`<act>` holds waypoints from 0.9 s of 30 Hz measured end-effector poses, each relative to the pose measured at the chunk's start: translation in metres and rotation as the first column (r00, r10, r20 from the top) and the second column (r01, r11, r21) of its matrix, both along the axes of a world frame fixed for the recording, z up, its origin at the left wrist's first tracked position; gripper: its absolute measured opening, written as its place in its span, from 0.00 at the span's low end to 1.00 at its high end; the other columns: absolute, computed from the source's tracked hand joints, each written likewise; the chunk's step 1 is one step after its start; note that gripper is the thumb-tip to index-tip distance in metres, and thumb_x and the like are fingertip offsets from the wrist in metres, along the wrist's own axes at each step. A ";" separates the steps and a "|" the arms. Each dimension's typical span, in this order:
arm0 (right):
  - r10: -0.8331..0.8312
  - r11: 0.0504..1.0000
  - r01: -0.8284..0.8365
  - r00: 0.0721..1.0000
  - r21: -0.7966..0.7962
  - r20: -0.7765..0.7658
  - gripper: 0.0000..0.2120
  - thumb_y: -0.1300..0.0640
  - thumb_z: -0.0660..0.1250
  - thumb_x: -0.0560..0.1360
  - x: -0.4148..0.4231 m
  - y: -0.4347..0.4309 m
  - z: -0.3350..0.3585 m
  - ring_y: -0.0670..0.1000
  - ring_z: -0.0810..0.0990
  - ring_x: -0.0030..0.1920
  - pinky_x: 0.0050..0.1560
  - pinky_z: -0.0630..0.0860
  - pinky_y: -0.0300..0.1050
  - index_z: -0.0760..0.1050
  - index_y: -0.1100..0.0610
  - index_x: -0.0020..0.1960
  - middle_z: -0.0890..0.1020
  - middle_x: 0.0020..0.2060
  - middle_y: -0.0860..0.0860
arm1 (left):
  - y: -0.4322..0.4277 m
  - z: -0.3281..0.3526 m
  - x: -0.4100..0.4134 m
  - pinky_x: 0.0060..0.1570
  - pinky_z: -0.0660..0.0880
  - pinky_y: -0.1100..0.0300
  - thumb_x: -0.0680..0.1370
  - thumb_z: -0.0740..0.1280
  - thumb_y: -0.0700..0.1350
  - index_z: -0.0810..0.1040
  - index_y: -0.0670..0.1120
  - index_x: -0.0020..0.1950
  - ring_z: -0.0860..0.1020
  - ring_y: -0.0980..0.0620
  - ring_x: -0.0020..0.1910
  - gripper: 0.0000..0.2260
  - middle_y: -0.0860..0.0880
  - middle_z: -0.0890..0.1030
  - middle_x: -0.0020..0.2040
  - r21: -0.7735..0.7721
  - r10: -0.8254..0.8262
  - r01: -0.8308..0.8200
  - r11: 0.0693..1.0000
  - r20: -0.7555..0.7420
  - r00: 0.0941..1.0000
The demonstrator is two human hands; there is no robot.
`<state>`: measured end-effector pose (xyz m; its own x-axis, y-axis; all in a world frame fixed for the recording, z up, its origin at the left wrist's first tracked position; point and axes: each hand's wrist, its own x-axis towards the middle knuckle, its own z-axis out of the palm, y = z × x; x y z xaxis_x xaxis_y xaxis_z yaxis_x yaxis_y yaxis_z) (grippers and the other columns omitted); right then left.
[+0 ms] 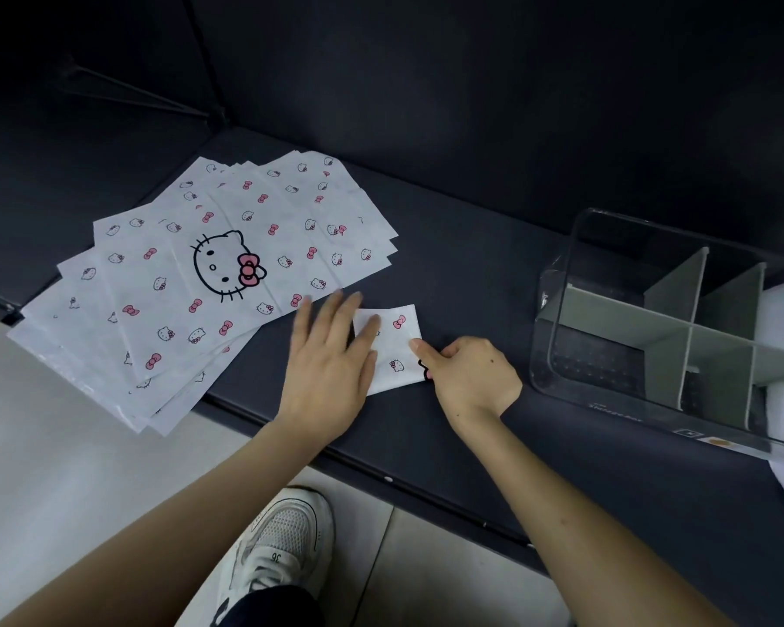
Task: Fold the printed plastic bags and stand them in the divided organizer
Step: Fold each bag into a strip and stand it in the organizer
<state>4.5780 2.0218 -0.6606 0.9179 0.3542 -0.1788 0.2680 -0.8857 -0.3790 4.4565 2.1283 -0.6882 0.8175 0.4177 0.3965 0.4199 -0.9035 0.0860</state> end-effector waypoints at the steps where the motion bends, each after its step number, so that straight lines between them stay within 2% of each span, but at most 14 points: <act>1: 0.004 1.000 -0.004 1.000 -0.003 0.008 0.24 0.33 0.65 0.70 0.000 0.000 0.000 0.49 0.77 0.32 0.31 0.66 0.39 0.79 0.52 0.31 0.81 0.30 0.48 | 0.003 -0.002 0.001 0.71 0.55 0.43 0.79 0.56 0.46 0.76 0.40 0.65 0.70 0.38 0.68 0.19 0.39 0.73 0.68 -0.006 -0.083 0.083 0.997 -0.055 0.995; 3: 0.012 1.000 -0.012 1.000 -0.017 0.016 0.24 0.33 0.64 0.71 0.001 0.000 0.002 0.48 0.76 0.31 0.30 0.66 0.39 0.80 0.52 0.32 0.81 0.30 0.48 | 0.008 -0.005 0.002 0.72 0.52 0.47 0.81 0.52 0.46 0.71 0.39 0.70 0.68 0.40 0.71 0.21 0.42 0.71 0.71 -0.085 -0.155 0.143 0.986 -0.154 0.976; 6: 0.024 0.999 -0.024 1.000 -0.027 0.011 0.22 0.34 0.64 0.72 0.001 0.000 0.001 0.49 0.77 0.33 0.32 0.68 0.40 0.80 0.52 0.36 0.82 0.32 0.48 | 0.008 -0.008 0.000 0.72 0.51 0.49 0.82 0.48 0.50 0.66 0.39 0.73 0.65 0.44 0.73 0.24 0.44 0.68 0.73 -0.170 -0.134 0.093 0.981 -0.244 0.960; 8: 0.010 0.996 -0.018 0.996 0.092 0.086 0.17 0.37 0.64 0.73 -0.004 -0.002 -0.001 0.51 0.79 0.40 0.35 0.69 0.42 0.79 0.50 0.45 0.82 0.39 0.47 | 0.005 -0.008 -0.001 0.72 0.50 0.48 0.82 0.48 0.52 0.65 0.40 0.74 0.64 0.46 0.74 0.25 0.45 0.67 0.74 -0.161 -0.118 0.077 0.984 -0.261 0.958; 10: 0.137 0.955 -0.226 0.910 0.193 0.392 0.17 0.42 0.61 0.74 -0.013 -0.005 -0.008 0.53 0.78 0.44 0.39 0.72 0.44 0.79 0.51 0.56 0.81 0.46 0.50 | 0.003 -0.008 -0.001 0.71 0.50 0.47 0.82 0.48 0.53 0.65 0.40 0.74 0.63 0.46 0.74 0.26 0.45 0.66 0.74 -0.160 -0.106 0.065 0.985 -0.262 0.959; 12: 0.379 0.866 -0.493 0.755 0.081 0.535 0.21 0.46 0.55 0.76 -0.020 -0.008 -0.020 0.56 0.79 0.52 0.50 0.76 0.52 0.77 0.52 0.62 0.81 0.56 0.52 | 0.001 -0.009 -0.001 0.71 0.50 0.45 0.82 0.48 0.53 0.65 0.41 0.74 0.62 0.47 0.74 0.26 0.46 0.65 0.75 -0.169 -0.097 0.055 0.984 -0.257 0.962; 14: 0.557 0.786 -0.617 0.683 -0.037 0.473 0.23 0.49 0.51 0.79 -0.021 -0.011 -0.030 0.57 0.75 0.64 0.65 0.68 0.60 0.75 0.55 0.66 0.77 0.65 0.51 | 0.000 -0.009 -0.002 0.71 0.50 0.44 0.81 0.48 0.53 0.64 0.41 0.74 0.61 0.47 0.75 0.26 0.46 0.65 0.75 -0.173 -0.092 0.047 0.984 -0.262 0.961; 15: 0.601 0.769 -0.635 0.676 -0.076 0.427 0.23 0.49 0.49 0.80 -0.018 -0.012 -0.030 0.57 0.72 0.68 0.69 0.61 0.62 0.73 0.55 0.68 0.75 0.67 0.50 | 0.000 -0.009 -0.002 0.71 0.50 0.44 0.81 0.48 0.53 0.64 0.41 0.74 0.62 0.47 0.75 0.26 0.46 0.65 0.75 -0.169 -0.085 0.041 0.985 -0.265 0.960; 18: 0.665 0.742 -0.643 0.674 -0.189 0.322 0.26 0.48 0.43 0.81 -0.009 -0.019 -0.026 0.55 0.67 0.72 0.70 0.49 0.61 0.66 0.56 0.73 0.71 0.70 0.49 | -0.001 -0.005 -0.002 0.71 0.50 0.43 0.81 0.48 0.53 0.65 0.41 0.74 0.63 0.47 0.74 0.26 0.45 0.66 0.74 -0.166 -0.074 0.025 0.986 -0.291 0.954; 21: 0.639 0.768 -0.597 0.741 -0.232 0.207 0.32 0.45 0.32 0.79 -0.004 -0.027 -0.019 0.53 0.56 0.76 0.74 0.41 0.60 0.56 0.55 0.77 0.58 0.75 0.48 | -0.005 -0.002 -0.001 0.70 0.52 0.43 0.80 0.49 0.53 0.67 0.40 0.73 0.66 0.46 0.73 0.26 0.44 0.68 0.73 -0.154 -0.047 0.000 0.988 -0.307 0.951; 22: 0.597 0.799 -0.552 0.776 -0.238 0.203 0.32 0.45 0.34 0.78 -0.005 -0.028 -0.018 0.53 0.58 0.76 0.74 0.45 0.62 0.58 0.55 0.76 0.59 0.75 0.48 | -0.007 -0.002 0.000 0.70 0.51 0.43 0.80 0.49 0.53 0.68 0.39 0.72 0.66 0.45 0.72 0.26 0.44 0.69 0.73 -0.158 -0.028 -0.022 0.987 -0.304 0.952; 23: 0.543 0.838 -0.503 0.809 -0.211 0.227 0.31 0.46 0.39 0.79 -0.009 -0.030 -0.016 0.55 0.65 0.73 0.72 0.56 0.63 0.66 0.57 0.73 0.67 0.73 0.50 | -0.010 -0.002 0.001 0.70 0.51 0.43 0.80 0.50 0.53 0.68 0.39 0.72 0.67 0.45 0.72 0.26 0.44 0.69 0.73 -0.171 -0.005 -0.049 0.984 -0.302 0.953; 25: 0.455 0.890 -0.438 0.829 -0.129 0.324 0.23 0.48 0.53 0.77 -0.016 -0.032 -0.014 0.59 0.79 0.59 0.56 0.74 0.60 0.79 0.60 0.58 0.80 0.59 0.55 | -0.017 -0.004 0.004 0.70 0.50 0.43 0.80 0.50 0.52 0.68 0.39 0.72 0.67 0.44 0.72 0.26 0.44 0.69 0.72 -0.193 0.048 -0.108 0.975 -0.293 0.955; 27: 0.378 0.919 -0.391 0.836 -0.052 0.397 0.13 0.49 0.68 0.72 -0.019 -0.031 -0.013 0.59 0.80 0.45 0.43 0.75 0.53 0.81 0.59 0.46 0.82 0.46 0.54 | -0.023 -0.006 0.007 0.70 0.50 0.44 0.79 0.49 0.52 0.68 0.38 0.72 0.67 0.44 0.71 0.26 0.44 0.69 0.72 -0.205 0.090 -0.150 0.967 -0.278 0.956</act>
